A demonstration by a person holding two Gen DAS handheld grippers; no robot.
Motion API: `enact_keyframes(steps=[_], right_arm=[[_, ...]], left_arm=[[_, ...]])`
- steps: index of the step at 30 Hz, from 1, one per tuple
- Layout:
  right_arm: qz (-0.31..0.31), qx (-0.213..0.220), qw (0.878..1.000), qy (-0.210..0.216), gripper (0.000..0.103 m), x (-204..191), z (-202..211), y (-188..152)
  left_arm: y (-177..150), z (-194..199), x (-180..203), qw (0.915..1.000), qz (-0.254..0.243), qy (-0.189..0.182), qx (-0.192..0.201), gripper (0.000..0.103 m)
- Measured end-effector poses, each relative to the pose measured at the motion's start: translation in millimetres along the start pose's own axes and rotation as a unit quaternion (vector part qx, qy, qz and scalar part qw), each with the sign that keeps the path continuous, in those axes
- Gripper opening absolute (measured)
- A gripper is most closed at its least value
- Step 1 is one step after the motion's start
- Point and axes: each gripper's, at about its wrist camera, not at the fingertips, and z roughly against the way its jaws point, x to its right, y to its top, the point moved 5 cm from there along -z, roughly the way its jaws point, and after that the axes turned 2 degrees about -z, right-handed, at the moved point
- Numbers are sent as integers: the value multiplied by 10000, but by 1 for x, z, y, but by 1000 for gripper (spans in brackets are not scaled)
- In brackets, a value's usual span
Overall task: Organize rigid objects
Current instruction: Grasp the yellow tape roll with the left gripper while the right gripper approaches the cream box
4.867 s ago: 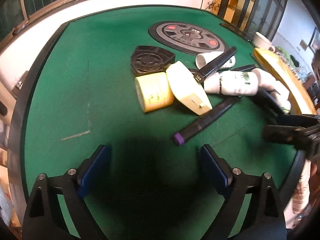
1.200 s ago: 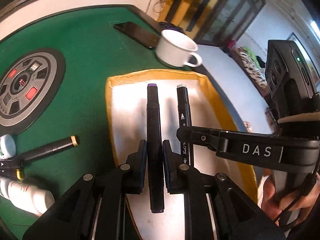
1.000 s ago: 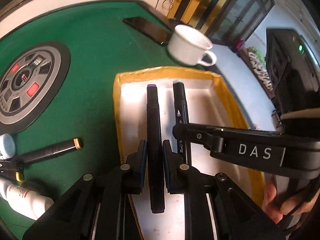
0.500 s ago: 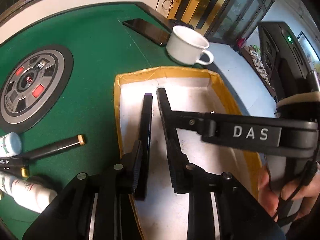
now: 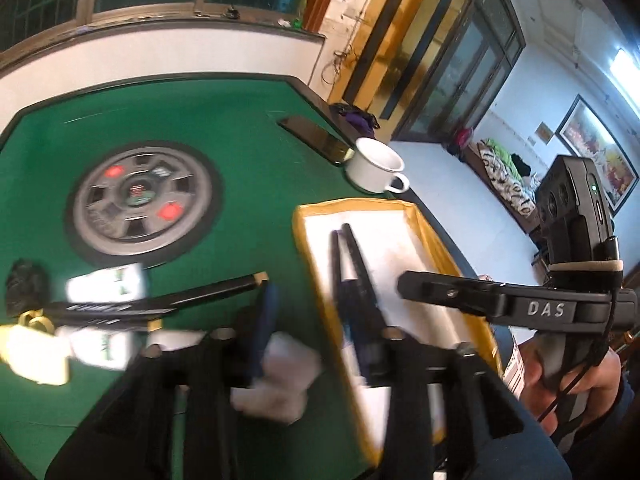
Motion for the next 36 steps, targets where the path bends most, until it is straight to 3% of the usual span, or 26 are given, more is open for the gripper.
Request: enact_keyframes(steps=[4,8,11,15,19,24,29,34,36], right_arm=[[33,-29,10000,42,40,-38,-13,-19],[56,-179,9998,65,40,-73,-31,-38],[67,-248,9997,-42,40,-93,-42,-53],[18,-355,9993,-104,40,-111,-55,-71],[42,-413,9990,-174,40,-127,-63,-84],[56,-484,9986,-199,40,-141,-70,-97],[65,-573,9981,-221,40,-152,-80,-105],[103,-623,9978,-215,40,-162,-89,-111],[95,-618,9978,-237,40,-164,-90,-113]], left_arm=[[-17,43,-64,9996,230,134,127,44],[-24,74,-151,9967,525,598,168,44],[-28,66,-221,9928,890,750,-266,44],[-34,32,-266,9886,1143,631,-744,43],[-52,13,-266,9873,1177,352,-1003,43],[-89,26,-213,9864,714,-567,-1370,43],[-92,45,-208,9927,416,-367,-1075,43],[-94,31,-200,9870,178,-371,-1552,45],[-98,49,-209,9857,229,-355,-1630,45]])
